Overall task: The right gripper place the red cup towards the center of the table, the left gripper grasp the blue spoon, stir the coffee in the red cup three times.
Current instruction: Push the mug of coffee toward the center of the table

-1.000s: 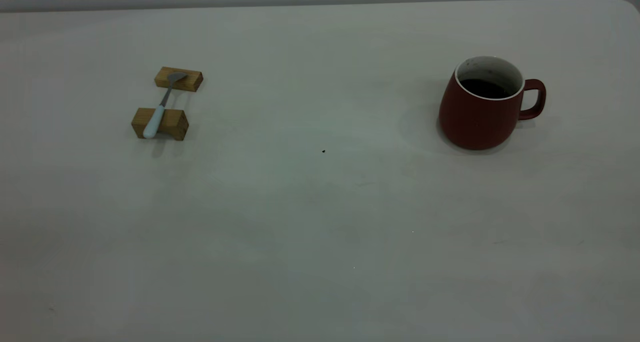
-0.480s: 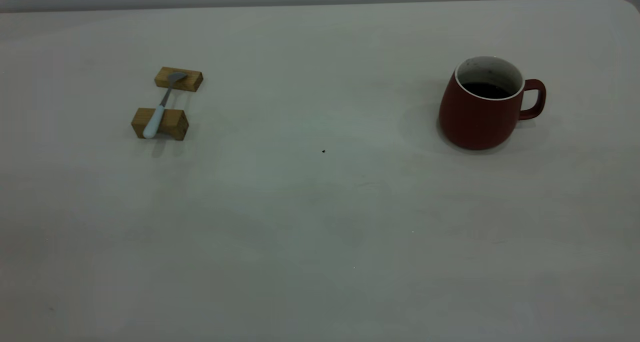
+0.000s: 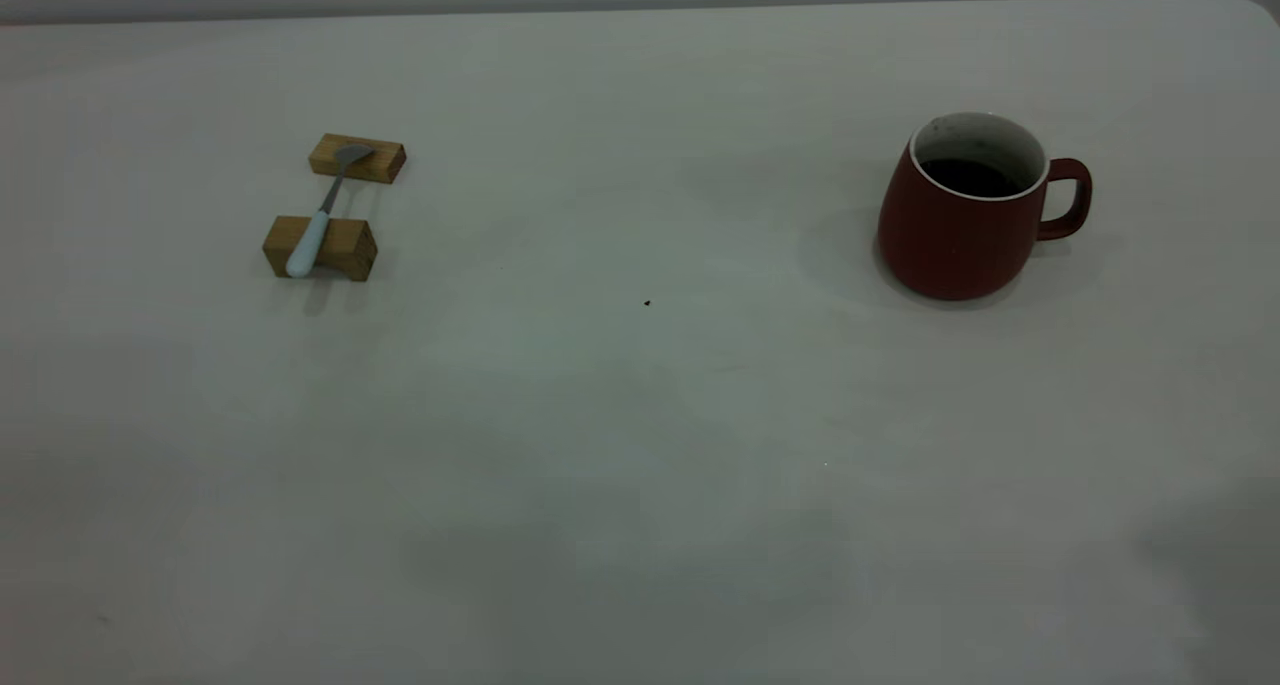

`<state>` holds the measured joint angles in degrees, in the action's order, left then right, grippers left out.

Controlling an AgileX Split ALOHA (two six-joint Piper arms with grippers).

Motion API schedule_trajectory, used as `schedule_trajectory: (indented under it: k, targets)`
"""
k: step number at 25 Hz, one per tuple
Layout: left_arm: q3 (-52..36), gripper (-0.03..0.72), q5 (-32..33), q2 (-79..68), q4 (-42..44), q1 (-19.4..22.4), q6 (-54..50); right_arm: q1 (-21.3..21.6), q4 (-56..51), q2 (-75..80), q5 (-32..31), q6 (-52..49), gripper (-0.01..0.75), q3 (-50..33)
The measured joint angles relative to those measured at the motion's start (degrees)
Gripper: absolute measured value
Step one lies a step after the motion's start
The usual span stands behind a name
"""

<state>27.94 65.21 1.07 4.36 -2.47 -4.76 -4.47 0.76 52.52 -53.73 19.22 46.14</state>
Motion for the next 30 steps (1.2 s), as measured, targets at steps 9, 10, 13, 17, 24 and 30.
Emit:
schedule_trajectory:
  k: [9, 10, 13, 17, 24, 30]
  targets:
    - [0.0, 0.55, 0.0, 0.0, 0.0, 0.0, 0.0, 0.0, 1.88, 33.91, 8.78, 19.27, 0.708, 8.94]
    - [0.0, 0.55, 0.0, 0.0, 0.0, 0.0, 0.0, 0.0, 1.88, 36.91, 9.69, 21.34, 0.706, 10.76]
    - [0.0, 0.55, 0.0, 0.0, 0.0, 0.0, 0.0, 0.0, 1.88, 45.87, 11.84, 26.65, 0.701, 16.17]
    - [0.0, 0.55, 0.0, 0.0, 0.0, 0.0, 0.0, 0.0, 2.07, 54.76, 13.14, 32.62, 0.699, 21.63]
    - [0.0, 0.55, 0.0, 0.0, 0.0, 0.0, 0.0, -0.18, 2.29, 64.54, 17.9, 42.29, 0.696, 26.18]
    - [0.0, 0.55, 0.0, 0.0, 0.0, 0.0, 0.0, -2.18, 2.42, 71.06, 19.28, 46.82, 0.696, 30.31]
